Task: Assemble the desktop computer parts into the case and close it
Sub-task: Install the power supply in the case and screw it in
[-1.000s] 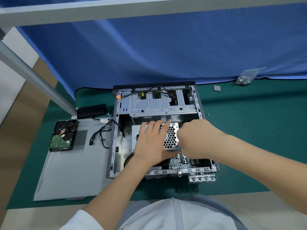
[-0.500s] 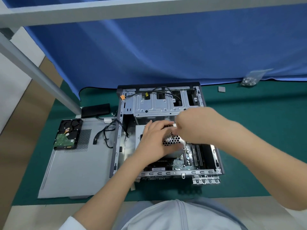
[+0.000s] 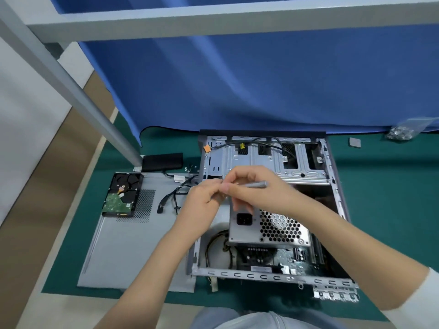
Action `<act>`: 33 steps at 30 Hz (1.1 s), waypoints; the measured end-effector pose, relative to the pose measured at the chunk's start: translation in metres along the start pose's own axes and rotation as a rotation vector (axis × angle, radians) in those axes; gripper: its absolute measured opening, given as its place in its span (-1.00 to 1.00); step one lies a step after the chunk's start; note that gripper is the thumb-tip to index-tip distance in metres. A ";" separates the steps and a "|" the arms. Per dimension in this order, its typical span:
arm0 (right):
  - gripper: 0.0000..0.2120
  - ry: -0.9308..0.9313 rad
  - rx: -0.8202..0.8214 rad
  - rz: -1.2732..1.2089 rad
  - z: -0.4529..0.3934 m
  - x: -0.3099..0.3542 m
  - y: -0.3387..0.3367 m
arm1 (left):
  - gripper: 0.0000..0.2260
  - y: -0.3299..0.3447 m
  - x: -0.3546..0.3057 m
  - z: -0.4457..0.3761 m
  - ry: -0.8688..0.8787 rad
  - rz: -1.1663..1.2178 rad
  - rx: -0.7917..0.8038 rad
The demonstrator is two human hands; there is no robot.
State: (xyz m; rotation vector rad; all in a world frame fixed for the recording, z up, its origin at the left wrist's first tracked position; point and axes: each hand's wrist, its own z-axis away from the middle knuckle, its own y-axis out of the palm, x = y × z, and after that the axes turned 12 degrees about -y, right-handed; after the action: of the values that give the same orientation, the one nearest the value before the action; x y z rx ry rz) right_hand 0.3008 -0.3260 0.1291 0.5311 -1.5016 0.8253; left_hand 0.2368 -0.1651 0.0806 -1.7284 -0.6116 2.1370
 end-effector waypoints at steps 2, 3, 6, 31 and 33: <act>-0.73 0.002 0.043 0.004 -0.018 -0.011 0.002 | -0.78 -0.005 0.010 -0.013 -0.023 -0.072 -0.009; -0.69 0.010 0.055 -0.006 -0.027 -0.017 0.001 | -0.78 -0.009 0.018 -0.021 -0.044 -0.083 -0.025; -0.70 0.066 0.011 0.145 -0.053 -0.043 -0.017 | -0.71 -0.027 0.047 -0.050 -0.145 -0.015 -0.155; -0.79 0.107 0.108 0.866 -0.114 -0.137 -0.064 | -0.84 -0.014 0.179 -0.201 -0.711 -0.510 -0.125; -0.79 0.113 0.112 0.863 -0.114 -0.137 -0.065 | -0.84 -0.012 0.181 -0.203 -0.729 -0.511 -0.127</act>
State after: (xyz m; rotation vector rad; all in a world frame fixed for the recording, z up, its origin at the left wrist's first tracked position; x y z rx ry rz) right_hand 0.4390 -0.3010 0.0025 -0.1231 -1.5796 1.5765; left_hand 0.3959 -0.0389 -0.0998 -0.6609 -1.2340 2.3109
